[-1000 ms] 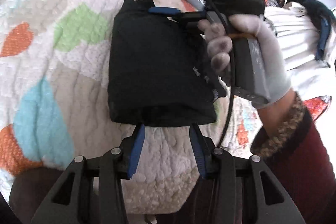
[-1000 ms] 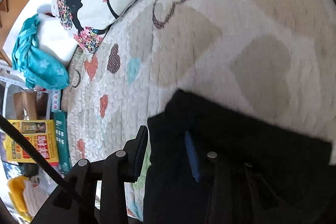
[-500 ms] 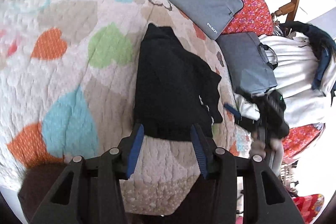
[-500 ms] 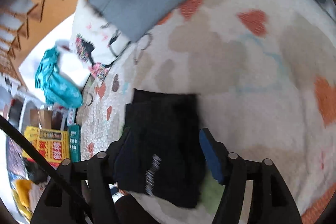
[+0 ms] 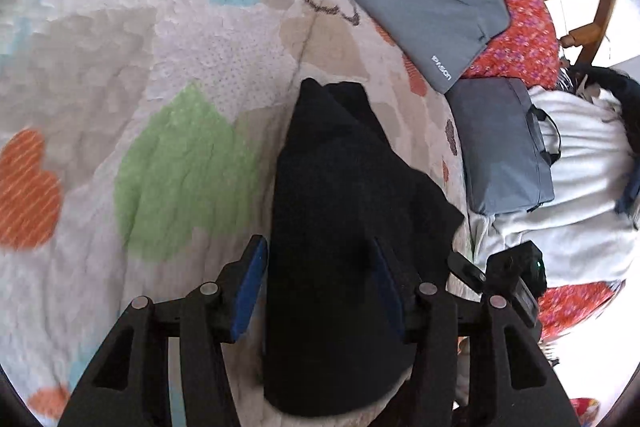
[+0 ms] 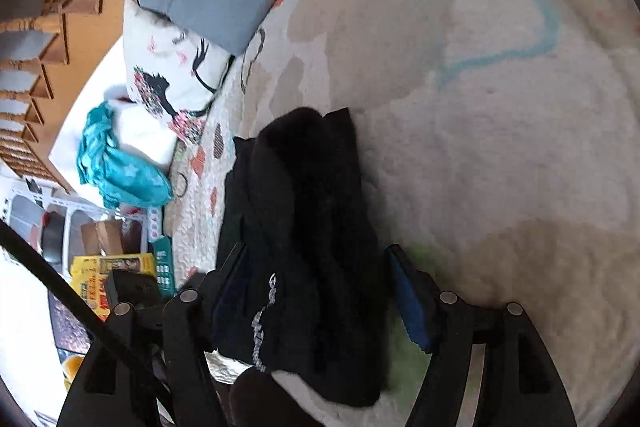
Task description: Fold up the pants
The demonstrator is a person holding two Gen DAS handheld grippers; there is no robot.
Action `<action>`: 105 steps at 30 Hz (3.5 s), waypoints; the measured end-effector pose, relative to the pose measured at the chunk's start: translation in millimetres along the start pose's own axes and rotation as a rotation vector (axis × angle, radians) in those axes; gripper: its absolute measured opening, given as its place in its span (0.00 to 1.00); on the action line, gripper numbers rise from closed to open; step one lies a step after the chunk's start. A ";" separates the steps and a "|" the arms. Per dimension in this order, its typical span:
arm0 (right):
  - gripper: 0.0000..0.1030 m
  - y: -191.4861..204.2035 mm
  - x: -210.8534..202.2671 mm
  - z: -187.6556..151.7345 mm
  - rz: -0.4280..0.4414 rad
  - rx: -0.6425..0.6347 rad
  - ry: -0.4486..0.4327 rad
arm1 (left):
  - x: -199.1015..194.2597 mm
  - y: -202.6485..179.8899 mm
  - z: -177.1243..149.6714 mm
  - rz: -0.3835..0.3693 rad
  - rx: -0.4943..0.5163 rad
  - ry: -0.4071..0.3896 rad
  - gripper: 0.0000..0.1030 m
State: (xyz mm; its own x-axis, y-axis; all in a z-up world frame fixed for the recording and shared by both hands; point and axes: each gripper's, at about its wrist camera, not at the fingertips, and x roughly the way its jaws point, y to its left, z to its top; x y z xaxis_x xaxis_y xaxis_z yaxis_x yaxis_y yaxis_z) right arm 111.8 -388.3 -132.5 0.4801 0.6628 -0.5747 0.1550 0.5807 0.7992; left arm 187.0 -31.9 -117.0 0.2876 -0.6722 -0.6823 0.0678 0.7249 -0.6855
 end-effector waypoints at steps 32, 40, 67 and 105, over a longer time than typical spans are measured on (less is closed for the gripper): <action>0.53 75.2 94.6 65.1 -0.168 -0.141 -0.013 | -6.5 32.0 99.0 0.124 -0.070 -0.079 0.34; 0.59 96.9 33.0 53.2 -0.106 -0.214 -0.159 | -61.3 -5.1 93.4 0.095 0.037 -0.196 0.34; 0.62 42.3 59.6 17.3 0.173 0.033 -0.078 | -20.5 -17.6 2.8 0.212 0.196 -0.194 0.51; 0.58 159.5 -35.0 -12.4 -0.324 -0.433 -0.249 | -170.6 -71.9 -75.8 0.394 0.213 -0.474 1.00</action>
State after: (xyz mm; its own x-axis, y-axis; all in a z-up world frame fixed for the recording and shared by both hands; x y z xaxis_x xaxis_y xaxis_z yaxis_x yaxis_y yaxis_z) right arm 109.0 -313.1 12.9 0.6635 0.3192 -0.6767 -0.0139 0.9095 0.4154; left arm 60.7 19.2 29.4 0.7163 -0.2456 -0.6532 0.0450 0.9503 -0.3079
